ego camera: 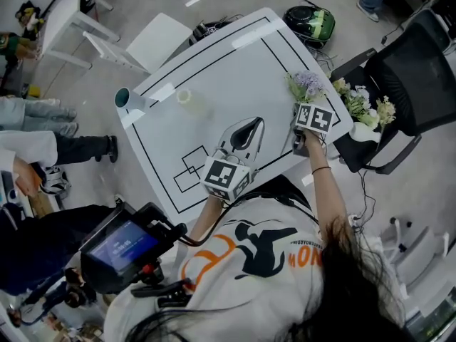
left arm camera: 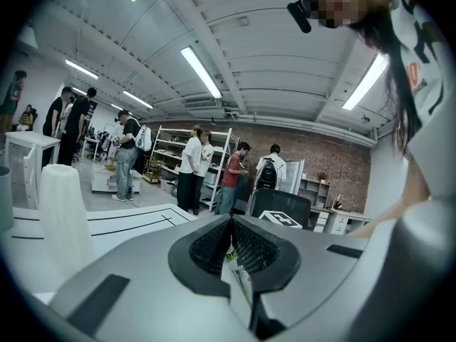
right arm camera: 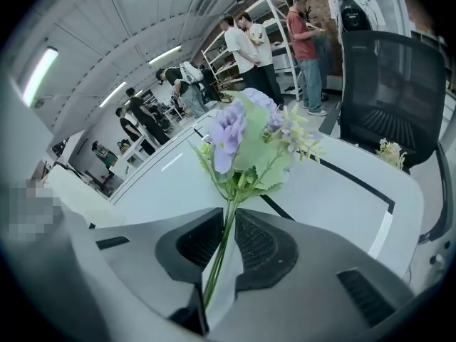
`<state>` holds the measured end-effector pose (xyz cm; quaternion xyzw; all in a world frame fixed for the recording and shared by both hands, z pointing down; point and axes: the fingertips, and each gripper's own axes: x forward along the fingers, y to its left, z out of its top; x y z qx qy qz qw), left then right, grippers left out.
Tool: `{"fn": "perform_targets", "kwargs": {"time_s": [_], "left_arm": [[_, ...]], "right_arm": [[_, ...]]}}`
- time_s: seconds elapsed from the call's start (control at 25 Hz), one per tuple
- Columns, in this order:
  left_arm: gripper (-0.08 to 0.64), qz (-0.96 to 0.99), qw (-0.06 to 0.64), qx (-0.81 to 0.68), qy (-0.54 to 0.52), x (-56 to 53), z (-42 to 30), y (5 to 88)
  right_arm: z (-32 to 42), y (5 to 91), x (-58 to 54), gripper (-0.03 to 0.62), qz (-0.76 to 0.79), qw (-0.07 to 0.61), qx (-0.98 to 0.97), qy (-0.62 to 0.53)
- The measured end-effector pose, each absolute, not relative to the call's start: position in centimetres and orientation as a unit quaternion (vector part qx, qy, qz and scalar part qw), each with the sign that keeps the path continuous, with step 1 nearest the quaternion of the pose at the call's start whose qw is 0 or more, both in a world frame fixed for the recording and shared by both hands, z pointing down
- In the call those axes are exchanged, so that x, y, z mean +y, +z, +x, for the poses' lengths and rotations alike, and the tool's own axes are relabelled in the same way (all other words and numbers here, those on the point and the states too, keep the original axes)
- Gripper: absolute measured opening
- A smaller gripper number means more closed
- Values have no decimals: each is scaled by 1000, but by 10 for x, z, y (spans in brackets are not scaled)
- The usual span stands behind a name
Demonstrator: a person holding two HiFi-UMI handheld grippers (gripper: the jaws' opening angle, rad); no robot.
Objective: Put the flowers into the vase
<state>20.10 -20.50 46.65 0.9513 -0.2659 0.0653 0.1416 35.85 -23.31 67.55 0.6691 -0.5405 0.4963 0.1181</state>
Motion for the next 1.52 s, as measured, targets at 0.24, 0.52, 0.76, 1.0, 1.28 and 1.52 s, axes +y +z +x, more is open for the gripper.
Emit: {"fn": "perform_targets", "kwargs": {"time_s": [0.24,0.52,0.76,1.0,1.28,1.52], "left_arm": [[11,948,141,-278,63,-205,194,467],[11,950,131,-277,67,-202,183,463],[69,950,138,-272,72,-202,172,463],[72,944,138,-289,78,-208,150,466],[84,930,140,-331,73,-223,103,458],[94,915,137,-372,75,-239,71,461]], "right_arm": [[359,675,-235,38,662,82,-536,518],[352,649,-239,21,655,41,-567,498],[329,618,-247,21,636,1,-610,473],[294,577,-267,21,611,-15,-666,428],[240,513,-295,21,576,-42,-720,385],[202,469,-320,21,526,-54,-771,356]]}}
